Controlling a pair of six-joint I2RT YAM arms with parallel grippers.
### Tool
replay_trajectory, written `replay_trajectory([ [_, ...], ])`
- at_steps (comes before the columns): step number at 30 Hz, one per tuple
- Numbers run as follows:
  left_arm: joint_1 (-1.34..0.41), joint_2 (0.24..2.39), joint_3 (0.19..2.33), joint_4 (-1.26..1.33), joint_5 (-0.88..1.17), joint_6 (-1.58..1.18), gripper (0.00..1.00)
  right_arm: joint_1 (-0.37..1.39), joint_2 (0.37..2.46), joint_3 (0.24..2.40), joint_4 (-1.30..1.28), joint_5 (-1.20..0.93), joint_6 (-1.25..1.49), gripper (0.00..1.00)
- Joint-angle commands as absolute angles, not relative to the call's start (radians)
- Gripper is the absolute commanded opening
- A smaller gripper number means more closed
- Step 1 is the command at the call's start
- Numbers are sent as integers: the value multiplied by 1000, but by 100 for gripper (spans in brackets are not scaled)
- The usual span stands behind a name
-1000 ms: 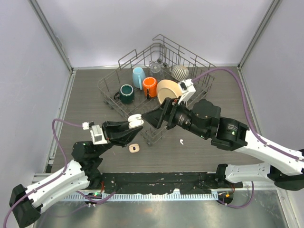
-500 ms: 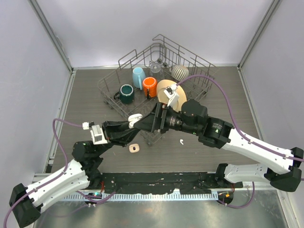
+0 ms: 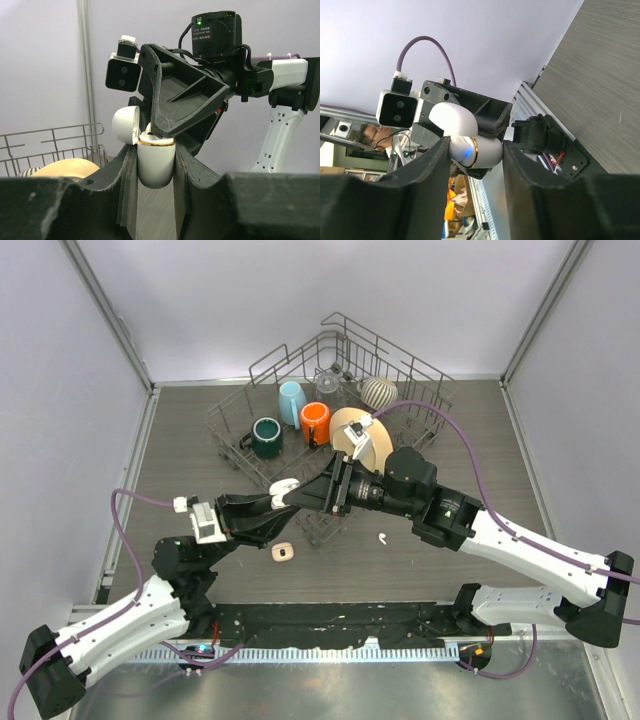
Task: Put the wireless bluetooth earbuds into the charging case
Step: Place the earbud in the charging case.
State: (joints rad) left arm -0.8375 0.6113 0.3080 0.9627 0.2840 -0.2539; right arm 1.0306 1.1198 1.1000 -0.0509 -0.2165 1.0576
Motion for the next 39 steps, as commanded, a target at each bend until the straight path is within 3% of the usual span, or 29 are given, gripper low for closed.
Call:
replay_trajectory([
  [1,-838,607,318,1020,287,-252,0,1020,1109,1097,49,-256,1077,31],
  [6,-838,604,311,1005,279,-253,0,1020,1117,1103,41,-265,1052,12],
  [9,-838,606,311,986,278,-258,0,1020,1127,1121,8,-261,1022,7],
  [15,-838,595,310,950,278,-259,0,1020,1135,1178,-121,-216,951,2],
  [28,-838,606,322,901,299,-255,0,1019,1161,1261,-258,-172,842,1],
  [34,-838,612,322,894,318,-255,0,1019,1154,1272,-284,-155,825,8],
  [37,-838,607,318,896,314,-255,0,1020,1147,1267,-287,-144,822,22],
  [39,-838,606,316,896,313,-253,0,1019,1137,1266,-287,-130,821,36],
])
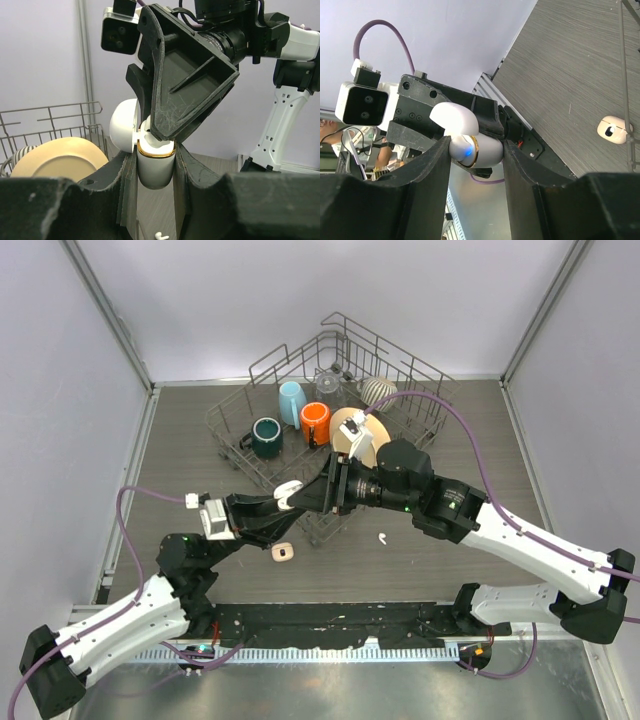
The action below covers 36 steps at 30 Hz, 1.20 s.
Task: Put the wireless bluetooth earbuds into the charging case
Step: Place the earbud in the charging case, then pick up the earbud from the center of the board.
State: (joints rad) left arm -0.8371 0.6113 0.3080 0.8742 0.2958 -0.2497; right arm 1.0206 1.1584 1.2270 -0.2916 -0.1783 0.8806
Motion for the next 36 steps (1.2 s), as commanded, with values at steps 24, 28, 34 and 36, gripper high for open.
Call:
replay_trajectory([
  [24,-838,453,282,764,255,-222,0,1006,960,1132,-857,581,908,60],
  [28,-838,419,296,726,253,-210,0,1003,1075,1043,-933,569,982,52],
  [34,-838,377,298,684,247,-204,0,1002,1080,947,-882,571,974,50],
  [36,-838,371,293,686,244,-204,0,1000,1057,899,-853,565,954,50],
])
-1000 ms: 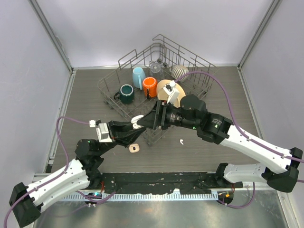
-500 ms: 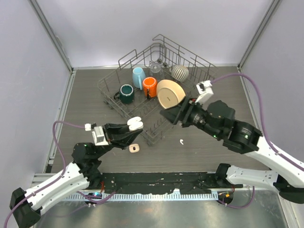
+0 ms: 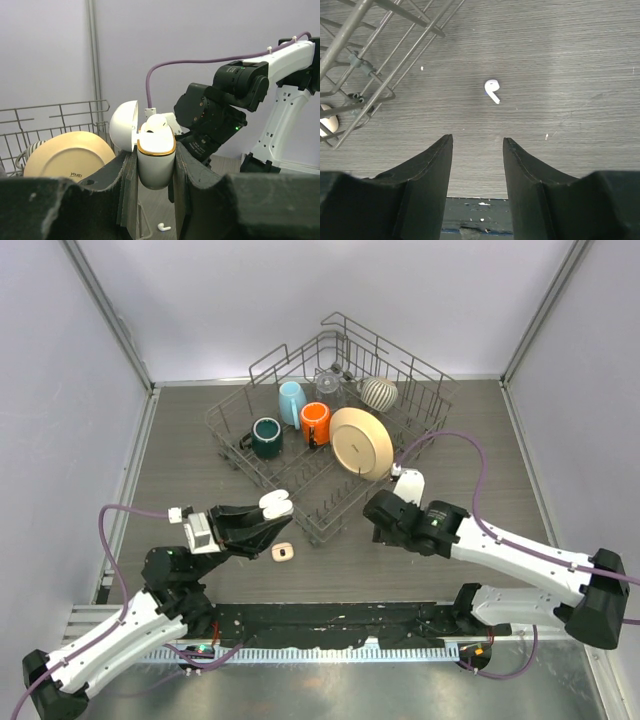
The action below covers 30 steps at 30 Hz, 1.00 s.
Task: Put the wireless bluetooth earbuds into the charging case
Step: Pick up the earbud from the center of the board.
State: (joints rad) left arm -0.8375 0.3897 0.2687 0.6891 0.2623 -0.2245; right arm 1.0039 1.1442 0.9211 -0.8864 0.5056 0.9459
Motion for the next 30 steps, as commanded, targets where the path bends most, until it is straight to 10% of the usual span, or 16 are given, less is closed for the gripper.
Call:
replay_trajectory([
  [1,-838,371,293,686,244,-203,0,1000,1040,867,-827,560,944,50],
  [12,-838,399,314,683,255,-195,0,917,1100,747,-713,488,872,63],
  [30,-838,405,324,683,256,-202,0,816,1184,706,-542,393,700,48],
])
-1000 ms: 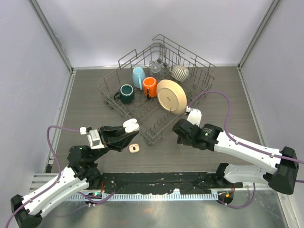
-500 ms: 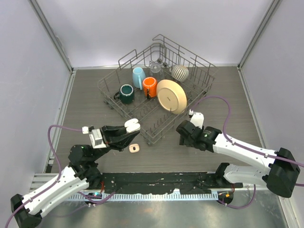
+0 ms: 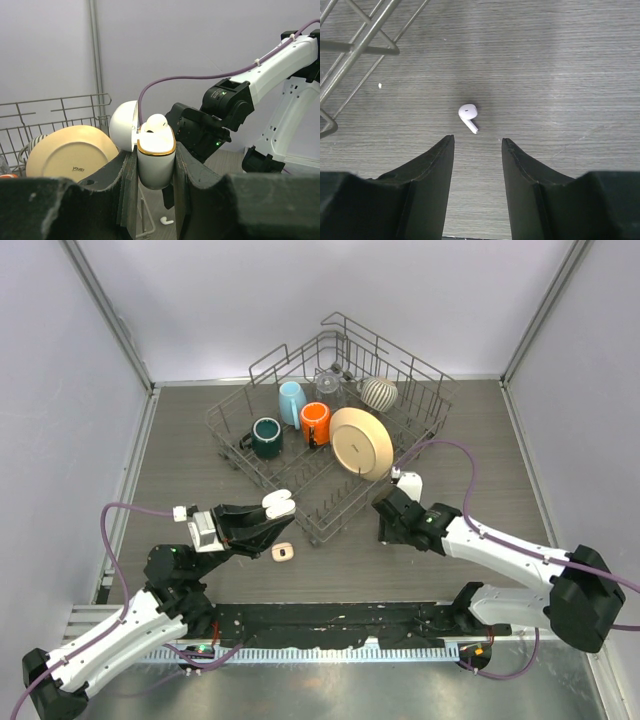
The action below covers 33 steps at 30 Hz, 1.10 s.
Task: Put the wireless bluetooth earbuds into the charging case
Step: Pick up the earbud from the center of the board.
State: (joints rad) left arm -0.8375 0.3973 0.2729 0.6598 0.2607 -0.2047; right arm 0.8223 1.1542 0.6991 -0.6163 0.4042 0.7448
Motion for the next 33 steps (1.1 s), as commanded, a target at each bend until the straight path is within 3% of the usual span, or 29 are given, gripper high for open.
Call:
replay_trajectory([
  [1,-838,405,322,683,256,-202,0,816,1193,706,-535,388,692,46],
  [33,-838,402,325,666,253,-206,0,804,1367,644,-351,364,707,42],
])
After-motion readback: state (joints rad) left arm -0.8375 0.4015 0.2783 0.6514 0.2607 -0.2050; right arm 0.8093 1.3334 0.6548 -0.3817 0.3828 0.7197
